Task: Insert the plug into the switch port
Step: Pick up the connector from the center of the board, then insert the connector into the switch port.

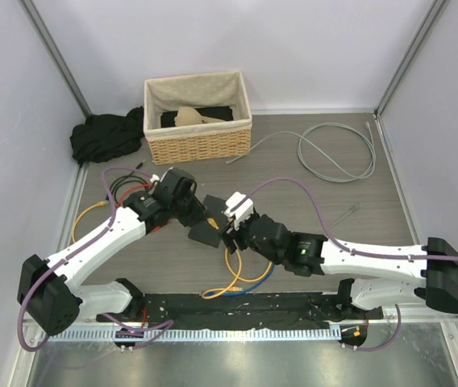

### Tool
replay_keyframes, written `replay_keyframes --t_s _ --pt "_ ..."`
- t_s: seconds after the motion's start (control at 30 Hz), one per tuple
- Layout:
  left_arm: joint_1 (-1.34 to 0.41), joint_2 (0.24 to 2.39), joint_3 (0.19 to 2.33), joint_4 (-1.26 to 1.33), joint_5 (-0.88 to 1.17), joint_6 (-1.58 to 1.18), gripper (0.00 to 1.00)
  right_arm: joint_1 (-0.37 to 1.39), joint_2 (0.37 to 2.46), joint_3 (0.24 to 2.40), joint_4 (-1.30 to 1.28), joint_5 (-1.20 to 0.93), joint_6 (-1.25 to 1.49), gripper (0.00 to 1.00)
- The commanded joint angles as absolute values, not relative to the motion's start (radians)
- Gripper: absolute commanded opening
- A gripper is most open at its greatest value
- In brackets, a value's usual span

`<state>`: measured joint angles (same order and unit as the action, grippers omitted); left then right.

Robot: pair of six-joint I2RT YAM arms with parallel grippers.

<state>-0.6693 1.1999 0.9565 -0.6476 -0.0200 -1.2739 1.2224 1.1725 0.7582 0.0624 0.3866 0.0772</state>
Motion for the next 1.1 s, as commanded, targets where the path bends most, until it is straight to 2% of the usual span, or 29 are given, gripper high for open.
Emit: replay_keyframes --t_s 0.0,0.13,0.47,0.57,0.87,1.0,1.03,1.07 --pt "-0.676 1.215 1.008 -0.654 -0.049 -1.319 0.00 1.298 1.265 0.776 0.201 0.633 -0.064 0.67" --pt "-0.676 1.224 1.023 -0.644 -0.043 -1.324 0.00 1.347 1.327 0.767 0.329 0.728 -0.159 0.64" --pt "-0.676 1.227 1.028 -0.643 -0.044 -1.330 0.00 1.356 1.466 0.828 0.403 0.735 -0.236 0.54" --pt "-0.676 1.227 1.031 -0.641 -0.041 -1.328 0.00 1.358 1.489 0.834 0.420 0.739 -0.241 0.47" --pt "-0.676 1.230 1.025 -0.649 -0.055 -1.324 0.00 1.359 1.496 0.861 0.390 0.755 -0.226 0.01" --pt "-0.676 1.229 1.020 -0.638 -0.080 -1.304 0.02 1.356 1.477 0.857 0.312 0.723 -0.175 0.01" --pt "-0.676 1.229 1.019 -0.629 -0.087 -1.283 0.06 1.355 1.471 0.857 0.292 0.715 -0.152 0.01" --pt "-0.676 1.227 1.019 -0.620 -0.100 -1.260 0.16 1.350 1.467 0.857 0.272 0.688 -0.140 0.01"
